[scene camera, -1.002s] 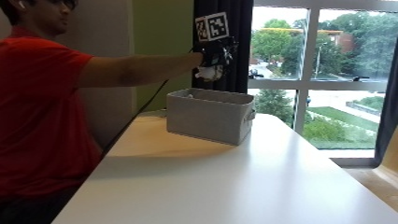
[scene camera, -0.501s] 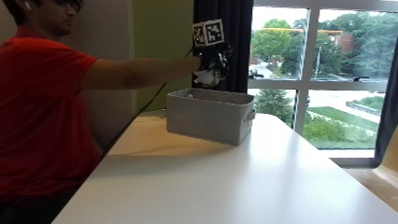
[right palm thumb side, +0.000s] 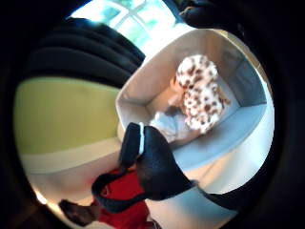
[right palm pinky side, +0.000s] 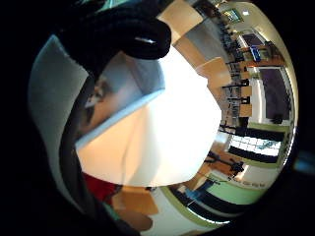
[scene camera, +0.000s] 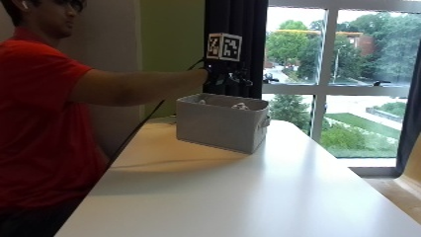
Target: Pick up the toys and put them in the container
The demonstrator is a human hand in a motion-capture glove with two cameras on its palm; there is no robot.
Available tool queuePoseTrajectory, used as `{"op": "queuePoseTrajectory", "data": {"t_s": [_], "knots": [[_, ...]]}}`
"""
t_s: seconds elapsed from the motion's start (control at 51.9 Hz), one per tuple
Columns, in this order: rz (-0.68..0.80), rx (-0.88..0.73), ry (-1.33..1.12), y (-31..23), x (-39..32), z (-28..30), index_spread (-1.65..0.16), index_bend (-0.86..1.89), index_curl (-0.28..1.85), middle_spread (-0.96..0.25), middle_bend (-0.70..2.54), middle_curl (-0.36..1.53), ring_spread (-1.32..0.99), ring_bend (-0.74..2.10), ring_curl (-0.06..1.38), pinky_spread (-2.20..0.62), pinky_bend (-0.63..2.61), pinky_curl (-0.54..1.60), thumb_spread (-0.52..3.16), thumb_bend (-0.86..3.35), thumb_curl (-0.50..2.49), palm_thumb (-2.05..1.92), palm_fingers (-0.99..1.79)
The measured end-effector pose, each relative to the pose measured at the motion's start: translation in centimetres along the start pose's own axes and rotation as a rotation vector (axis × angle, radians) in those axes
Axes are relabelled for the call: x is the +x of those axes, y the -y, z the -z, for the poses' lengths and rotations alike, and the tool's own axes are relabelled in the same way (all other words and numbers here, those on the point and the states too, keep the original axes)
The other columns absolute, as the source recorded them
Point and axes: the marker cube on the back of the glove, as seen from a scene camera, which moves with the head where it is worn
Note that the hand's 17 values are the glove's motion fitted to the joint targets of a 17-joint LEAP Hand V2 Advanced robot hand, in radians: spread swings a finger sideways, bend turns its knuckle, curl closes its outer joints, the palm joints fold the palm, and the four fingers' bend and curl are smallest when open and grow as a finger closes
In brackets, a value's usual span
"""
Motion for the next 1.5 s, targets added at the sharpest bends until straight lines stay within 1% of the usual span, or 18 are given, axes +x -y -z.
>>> {"op": "queuePoseTrajectory", "data": {"t_s": [0.27, 0.424, 0.616, 0.713, 0.809, 0.905, 1.021, 1.194, 1.31, 1.406, 1.502], "knots": [[-0.087, 0.08, -0.075, -4.6, 5.3, -2.2, -0.42, 0.17, 0.58, -0.14, 0.28, 0.4, -0.1, 0.37, 0.23, 0.05, 0.8, 0.31, 1.1, -0.1, 0.43, -0.13, -0.09], [-0.128, 0.086, -0.101, -7.7, 7.4, -3.3, -0.42, 0.2, 0.55, -0.14, 0.26, 0.4, -0.11, 0.33, 0.24, 0.06, 0.74, 0.29, 1.1, -0.1, 0.35, -0.13, -0.01], [-0.191, 0.064, -0.09, -11.9, 8.9, -5.3, -0.42, 0.2, 0.53, -0.14, 0.23, 0.39, -0.12, 0.31, 0.24, 0.06, 0.71, 0.29, 1.09, -0.1, 0.28, -0.13, 0.0], [-0.184, 0.06, -0.069, -14.0, 10.2, -6.3, -0.41, 0.19, 0.51, -0.14, 0.21, 0.39, -0.12, 0.28, 0.25, 0.07, 0.71, 0.29, 1.09, -0.09, 0.26, -0.12, 0.0], [-0.196, 0.082, -0.048, -15.8, 11.2, -7.4, -0.41, 0.19, 0.5, -0.14, 0.2, 0.38, -0.12, 0.27, 0.25, 0.07, 0.7, 0.29, 1.09, -0.09, 0.24, -0.12, 0.01], [-0.242, 0.113, -0.029, -17.2, 12.3, -8.4, -0.41, 0.2, 0.5, -0.14, 0.19, 0.38, -0.12, 0.26, 0.25, 0.07, 0.68, 0.28, 1.09, -0.09, 0.22, -0.12, 0.02], [-0.288, 0.072, -0.063, -19.2, 14.2, -9.8, -0.41, 0.21, 0.49, -0.13, 0.19, 0.38, -0.13, 0.25, 0.26, 0.07, 0.65, 0.28, 1.08, -0.08, 0.21, -0.11, 0.04], [-0.358, 0.061, -0.04, -20.7, 15.3, -10.1, -0.41, 0.22, 0.48, -0.14, 0.18, 0.37, -0.13, 0.23, 0.27, 0.06, 0.63, 0.29, 1.09, -0.09, 0.19, -0.12, 0.04], [-0.352, 0.074, -0.028, -21.5, 15.4, -9.8, -0.41, 0.22, 0.48, -0.13, 0.18, 0.37, -0.13, 0.22, 0.27, 0.06, 0.62, 0.29, 1.09, -0.08, 0.19, -0.11, 0.04], [-0.31, 0.095, -0.035, -22.4, 15.5, -9.4, -0.41, 0.22, 0.48, -0.13, 0.18, 0.36, -0.14, 0.21, 0.27, 0.06, 0.61, 0.29, 1.09, -0.08, 0.18, -0.11, 0.05], [-0.377, 0.113, -0.081, -22.8, 15.8, -8.9, -0.41, 0.22, 0.47, -0.13, 0.18, 0.36, -0.14, 0.21, 0.28, 0.06, 0.6, 0.3, 1.09, -0.08, 0.18, -0.11, 0.05]]}}
